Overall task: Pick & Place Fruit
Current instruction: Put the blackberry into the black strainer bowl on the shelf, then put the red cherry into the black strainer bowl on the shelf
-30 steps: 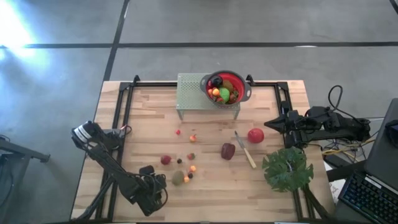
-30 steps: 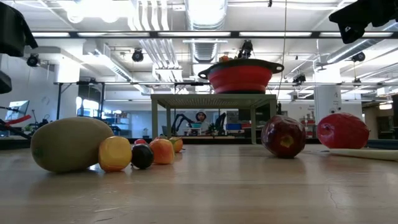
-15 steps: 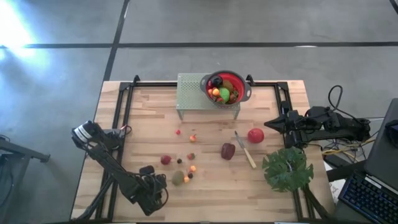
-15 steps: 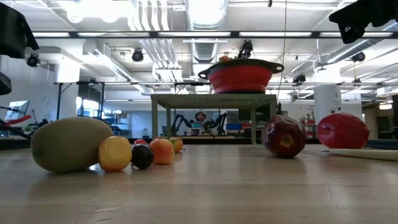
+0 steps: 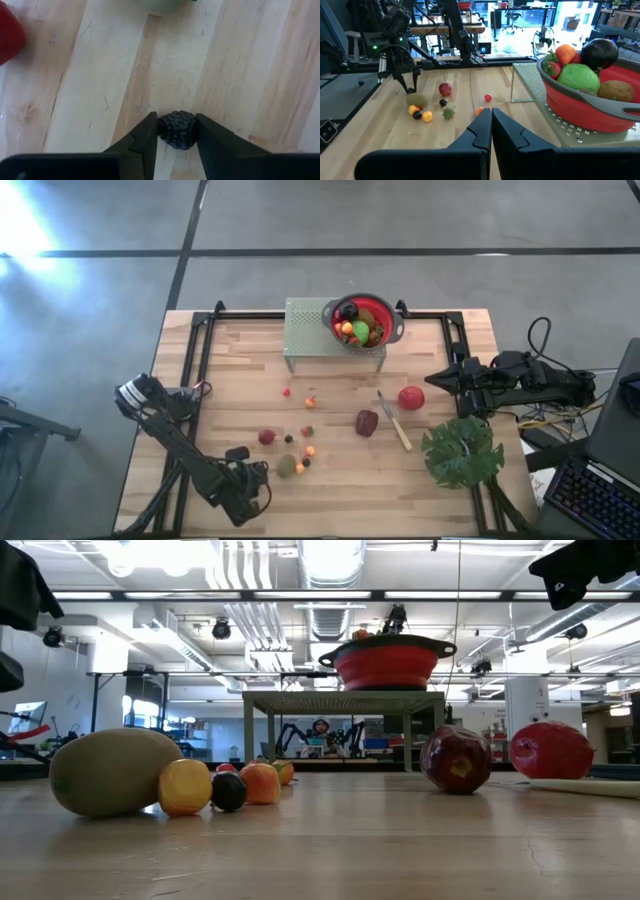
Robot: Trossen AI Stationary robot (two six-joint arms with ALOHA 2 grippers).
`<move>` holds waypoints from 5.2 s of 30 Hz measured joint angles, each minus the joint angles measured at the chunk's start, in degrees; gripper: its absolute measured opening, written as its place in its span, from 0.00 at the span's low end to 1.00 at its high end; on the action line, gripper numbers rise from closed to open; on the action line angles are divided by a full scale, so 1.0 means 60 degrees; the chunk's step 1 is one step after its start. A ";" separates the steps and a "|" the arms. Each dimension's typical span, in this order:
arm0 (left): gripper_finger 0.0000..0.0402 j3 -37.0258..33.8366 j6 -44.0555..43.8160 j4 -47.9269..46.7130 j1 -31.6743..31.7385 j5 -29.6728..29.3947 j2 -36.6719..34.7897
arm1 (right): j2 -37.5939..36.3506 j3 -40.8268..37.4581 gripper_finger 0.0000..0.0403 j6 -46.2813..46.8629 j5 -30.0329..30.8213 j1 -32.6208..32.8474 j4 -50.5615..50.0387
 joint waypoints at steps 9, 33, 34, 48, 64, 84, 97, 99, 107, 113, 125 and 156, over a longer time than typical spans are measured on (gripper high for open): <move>0.32 0.0000 -0.0069 -0.0026 0.0050 0.0029 -0.0004 | 0.0000 -0.0002 0.02 0.0002 0.0000 0.0000 0.0002; 0.32 0.0942 0.4908 0.1084 0.1228 -0.3882 -0.0588 | 0.0002 -0.0002 0.02 0.0000 0.0000 0.0002 0.0002; 0.32 0.1001 0.5452 0.1329 0.1369 -0.4113 -0.0595 | 0.0000 0.0002 0.02 0.0004 0.0000 0.0002 -0.0002; 0.32 0.1145 1.0935 0.6772 0.3985 -0.4721 -0.0597 | 0.0000 0.0002 0.02 0.0000 0.0000 0.0001 0.0001; 0.32 0.2530 1.2551 0.8865 0.6970 -0.3125 -0.0597 | 0.0002 0.0002 0.02 0.0000 0.0000 -0.0001 0.0002; 0.33 0.3530 1.2265 0.8797 0.9590 -0.1805 -0.0200 | 0.0002 -0.0001 0.02 0.0001 0.0000 -0.0002 0.0002; 0.33 0.3530 1.2236 0.8805 1.0287 -0.1208 -0.0102 | 0.0002 0.0002 0.02 0.0004 0.0000 0.0002 -0.0001; 0.33 0.3530 1.2236 0.8811 1.0347 -0.1198 -0.0102 | 0.0002 -0.0001 0.02 0.0000 0.0000 -0.0001 0.0001; 0.35 0.3526 1.2080 0.8816 1.0491 -0.1197 -0.0102 | 0.0000 -0.0001 0.02 0.0001 0.0000 -0.0001 -0.0001; 0.38 0.3526 1.1849 0.8702 1.0535 -0.1150 -0.0060 | 0.0002 0.0000 0.02 0.0001 0.0000 -0.0002 0.0002; 0.51 0.3515 1.2407 0.8674 1.0596 -0.1150 0.0138 | -0.0001 -0.0002 0.02 0.0001 0.0000 0.0001 0.0000; 0.51 0.4063 0.9737 -0.0913 0.9552 -0.0904 -0.2734 | 0.0002 0.0001 0.02 0.0000 0.0000 0.0002 -0.0002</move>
